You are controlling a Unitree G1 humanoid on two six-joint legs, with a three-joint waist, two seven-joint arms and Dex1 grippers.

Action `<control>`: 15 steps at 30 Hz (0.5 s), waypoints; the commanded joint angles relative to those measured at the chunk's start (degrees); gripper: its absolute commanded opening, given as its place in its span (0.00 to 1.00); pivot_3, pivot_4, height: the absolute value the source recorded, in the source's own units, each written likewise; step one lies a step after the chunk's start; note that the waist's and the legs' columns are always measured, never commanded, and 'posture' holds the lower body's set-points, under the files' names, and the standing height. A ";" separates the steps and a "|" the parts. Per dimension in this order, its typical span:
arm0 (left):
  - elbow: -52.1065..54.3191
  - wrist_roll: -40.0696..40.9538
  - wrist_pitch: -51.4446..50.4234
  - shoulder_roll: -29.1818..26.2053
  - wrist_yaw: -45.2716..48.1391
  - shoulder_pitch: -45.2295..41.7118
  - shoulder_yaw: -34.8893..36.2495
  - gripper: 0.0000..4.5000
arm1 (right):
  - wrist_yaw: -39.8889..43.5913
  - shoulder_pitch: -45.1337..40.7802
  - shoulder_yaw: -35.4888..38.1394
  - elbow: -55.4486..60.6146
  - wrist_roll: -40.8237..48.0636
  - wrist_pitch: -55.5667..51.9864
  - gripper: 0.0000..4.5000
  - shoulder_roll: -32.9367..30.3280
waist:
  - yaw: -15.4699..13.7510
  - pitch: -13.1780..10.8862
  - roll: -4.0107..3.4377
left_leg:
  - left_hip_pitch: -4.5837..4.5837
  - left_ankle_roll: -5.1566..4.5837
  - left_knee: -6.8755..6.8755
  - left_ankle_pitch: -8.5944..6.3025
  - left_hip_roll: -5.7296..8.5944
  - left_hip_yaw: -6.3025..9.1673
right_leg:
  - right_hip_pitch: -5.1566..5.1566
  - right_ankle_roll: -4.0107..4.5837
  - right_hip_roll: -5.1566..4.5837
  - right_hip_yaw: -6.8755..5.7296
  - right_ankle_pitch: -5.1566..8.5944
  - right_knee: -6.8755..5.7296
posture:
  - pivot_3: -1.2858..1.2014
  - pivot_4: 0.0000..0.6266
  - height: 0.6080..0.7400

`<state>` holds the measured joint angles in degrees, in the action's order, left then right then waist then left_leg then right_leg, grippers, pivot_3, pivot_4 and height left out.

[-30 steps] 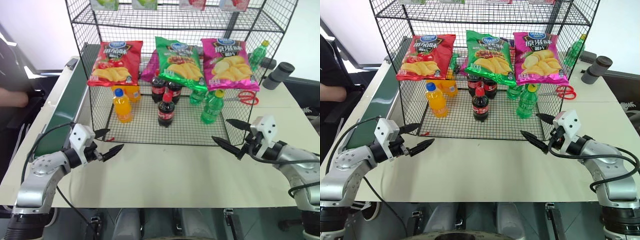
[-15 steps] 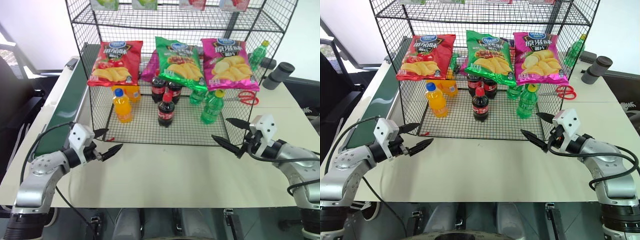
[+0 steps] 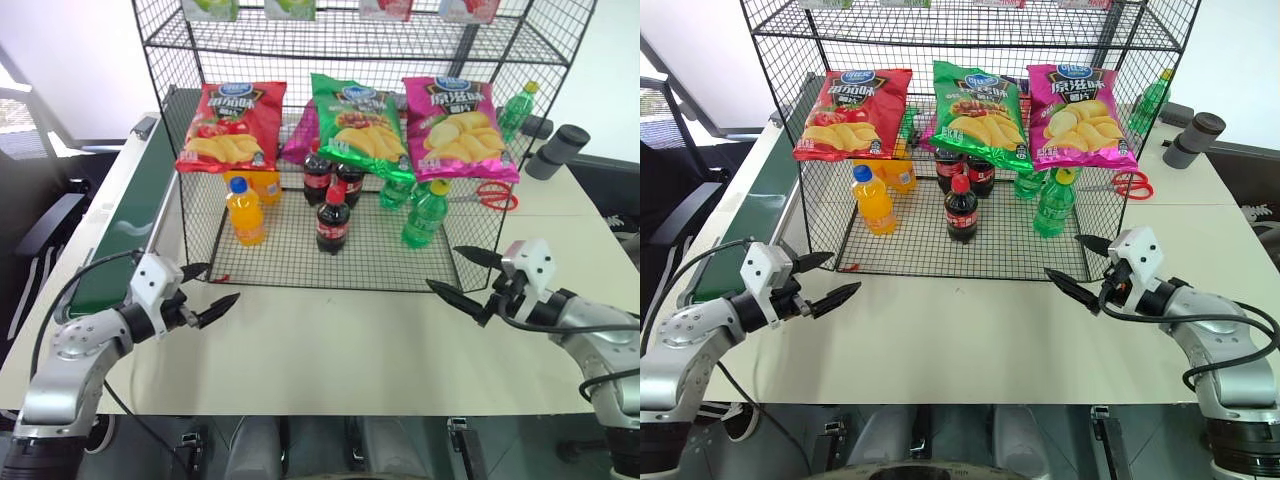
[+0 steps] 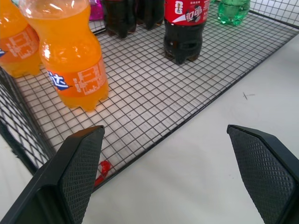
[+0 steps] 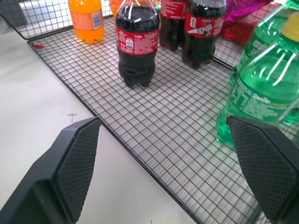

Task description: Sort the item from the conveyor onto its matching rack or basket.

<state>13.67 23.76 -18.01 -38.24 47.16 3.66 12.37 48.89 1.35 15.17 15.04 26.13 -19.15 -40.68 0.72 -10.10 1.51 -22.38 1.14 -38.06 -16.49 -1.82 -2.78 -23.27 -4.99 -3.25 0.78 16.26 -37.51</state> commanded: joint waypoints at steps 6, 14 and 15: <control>1.64 1.11 0.86 0.46 -2.48 0.55 3.77 1.00 | -2.24 -0.77 1.10 2.72 0.02 0.06 0.99 0.14 | 0.00 0.00 0.00 | 0.00 0.00 0.00 0.00 0.00 0.00 | 0.00 0.00 0.00 0.00 0.00 -0.01 | 0.52 0.24 1.00; 2.03 2.82 0.14 2.09 -4.55 1.68 6.15 1.00 | -4.23 -3.09 0.41 0.28 -0.68 0.71 0.99 0.89 | 0.06 0.00 0.01 | 0.00 0.00 -0.01 0.00 0.00 0.00 | 0.00 0.00 0.00 0.00 0.00 -0.01 | 0.52 0.24 1.00; 1.98 3.26 -0.04 2.66 -5.05 1.71 6.55 1.00 | -4.50 -3.31 0.50 -0.29 -0.65 0.96 0.99 1.29 | 0.03 0.01 0.01 | 0.00 0.00 -0.01 0.00 0.00 0.00 | 0.00 0.00 0.01 0.00 0.00 -0.01 | 0.52 0.24 1.00</control>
<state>13.73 25.76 -18.22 -35.69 42.93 5.18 16.80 44.92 -1.29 14.80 14.79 25.45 -19.28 -39.89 0.75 -10.09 1.52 -22.38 1.14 -38.08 -16.49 -1.83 -2.77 -23.27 -5.00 -3.24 0.77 16.26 -37.53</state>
